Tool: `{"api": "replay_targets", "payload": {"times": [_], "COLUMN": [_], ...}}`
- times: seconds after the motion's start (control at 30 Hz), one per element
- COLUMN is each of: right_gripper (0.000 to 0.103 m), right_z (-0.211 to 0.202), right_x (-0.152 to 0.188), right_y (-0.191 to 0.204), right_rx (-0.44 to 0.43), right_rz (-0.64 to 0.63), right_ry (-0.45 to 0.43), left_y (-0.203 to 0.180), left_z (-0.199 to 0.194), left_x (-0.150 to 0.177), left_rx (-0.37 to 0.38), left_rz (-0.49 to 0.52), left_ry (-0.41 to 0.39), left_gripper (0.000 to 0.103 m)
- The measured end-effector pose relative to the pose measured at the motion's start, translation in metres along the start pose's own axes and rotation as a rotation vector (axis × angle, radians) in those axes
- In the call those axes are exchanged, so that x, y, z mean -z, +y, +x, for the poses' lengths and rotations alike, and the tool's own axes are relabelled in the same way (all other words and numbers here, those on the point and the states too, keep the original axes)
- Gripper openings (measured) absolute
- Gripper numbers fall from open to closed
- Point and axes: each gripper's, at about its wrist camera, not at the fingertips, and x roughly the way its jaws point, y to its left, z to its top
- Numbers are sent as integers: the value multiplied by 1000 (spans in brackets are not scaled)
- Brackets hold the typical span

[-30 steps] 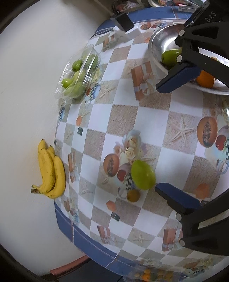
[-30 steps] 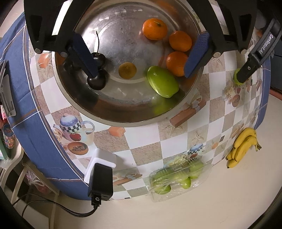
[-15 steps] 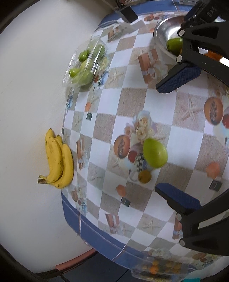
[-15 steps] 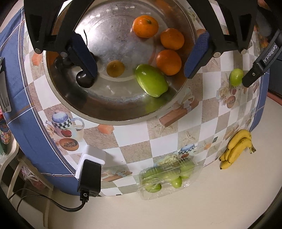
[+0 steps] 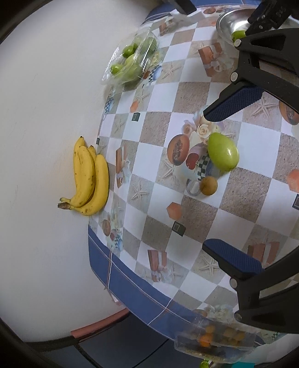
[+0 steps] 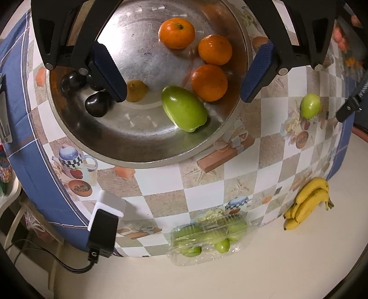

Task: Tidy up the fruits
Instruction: 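Move both open tools from the bowl toward the loose fruit on the table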

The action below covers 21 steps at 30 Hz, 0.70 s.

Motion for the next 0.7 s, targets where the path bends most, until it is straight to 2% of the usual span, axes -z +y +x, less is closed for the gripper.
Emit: {"api": "replay_targets", "payload": {"times": [0.27, 0.43, 0.7], "right_gripper": [99, 99, 99], "right_z": [-2, -9, -8], "right_x": [0, 0, 4], "right_y": [25, 47, 83], "right_rx": [-20, -55, -95], "right_rz": [-34, -69, -121], "right_ry": [-15, -39, -36], "left_y": [25, 43, 66], "left_z": [4, 8, 18], "left_x": [-5, -8, -6], "left_rx": [1, -31, -17], "left_rz": [-19, -28, -67], "left_ry": [10, 21, 61], "left_gripper": [103, 103, 103]}}
